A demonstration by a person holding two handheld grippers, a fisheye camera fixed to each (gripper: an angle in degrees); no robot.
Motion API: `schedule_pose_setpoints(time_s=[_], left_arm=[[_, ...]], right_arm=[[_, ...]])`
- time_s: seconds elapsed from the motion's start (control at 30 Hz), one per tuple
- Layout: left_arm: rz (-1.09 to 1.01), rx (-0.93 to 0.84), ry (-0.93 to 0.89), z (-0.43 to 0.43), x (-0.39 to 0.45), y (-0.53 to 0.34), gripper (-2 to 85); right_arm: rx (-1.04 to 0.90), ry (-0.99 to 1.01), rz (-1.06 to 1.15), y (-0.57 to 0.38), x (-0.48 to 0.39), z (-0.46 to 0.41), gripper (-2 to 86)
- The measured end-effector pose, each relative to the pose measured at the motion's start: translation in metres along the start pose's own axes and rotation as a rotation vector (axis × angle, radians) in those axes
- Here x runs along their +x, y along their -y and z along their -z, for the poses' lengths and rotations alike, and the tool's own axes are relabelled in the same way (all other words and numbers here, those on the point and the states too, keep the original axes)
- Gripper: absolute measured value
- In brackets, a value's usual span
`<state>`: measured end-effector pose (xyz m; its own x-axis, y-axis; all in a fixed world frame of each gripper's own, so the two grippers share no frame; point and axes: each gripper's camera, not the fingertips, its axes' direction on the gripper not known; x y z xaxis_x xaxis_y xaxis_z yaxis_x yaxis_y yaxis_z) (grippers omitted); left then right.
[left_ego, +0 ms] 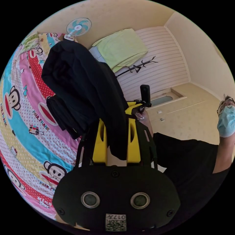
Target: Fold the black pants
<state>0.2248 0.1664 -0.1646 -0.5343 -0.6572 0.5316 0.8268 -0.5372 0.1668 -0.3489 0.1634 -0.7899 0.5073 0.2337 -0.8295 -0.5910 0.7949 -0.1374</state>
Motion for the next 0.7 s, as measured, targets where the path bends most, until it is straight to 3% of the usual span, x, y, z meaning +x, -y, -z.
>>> schedule_pose_setpoints(time_s=[0.07,0.2,0.23,0.37,0.7], left_arm=[[0.072,-0.045,0.01,-0.042,-0.022,0.03,11.9],[0.432,-0.239,0.033,-0.147,-0.104,0.059,9.0],[0.455,-0.271,0.045,-0.159,-0.112,0.061,8.6],[0.448,-0.441,0.101,-0.207,-0.131,0.068,7.9],[0.431,-0.238,-0.002,-0.134,-0.124,0.059,8.0]], right_arm=[[-0.009,-0.131,-0.066,0.004,0.013,0.016,14.8],[-0.356,-0.398,-0.442,0.016,0.117,-0.063,17.0],[-0.448,-0.497,-0.52,0.012,0.142,-0.102,17.8],[-0.577,-0.562,-0.602,0.004,0.15,-0.155,19.7],[-0.458,-0.515,-0.507,-0.016,0.105,-0.189,23.5]])
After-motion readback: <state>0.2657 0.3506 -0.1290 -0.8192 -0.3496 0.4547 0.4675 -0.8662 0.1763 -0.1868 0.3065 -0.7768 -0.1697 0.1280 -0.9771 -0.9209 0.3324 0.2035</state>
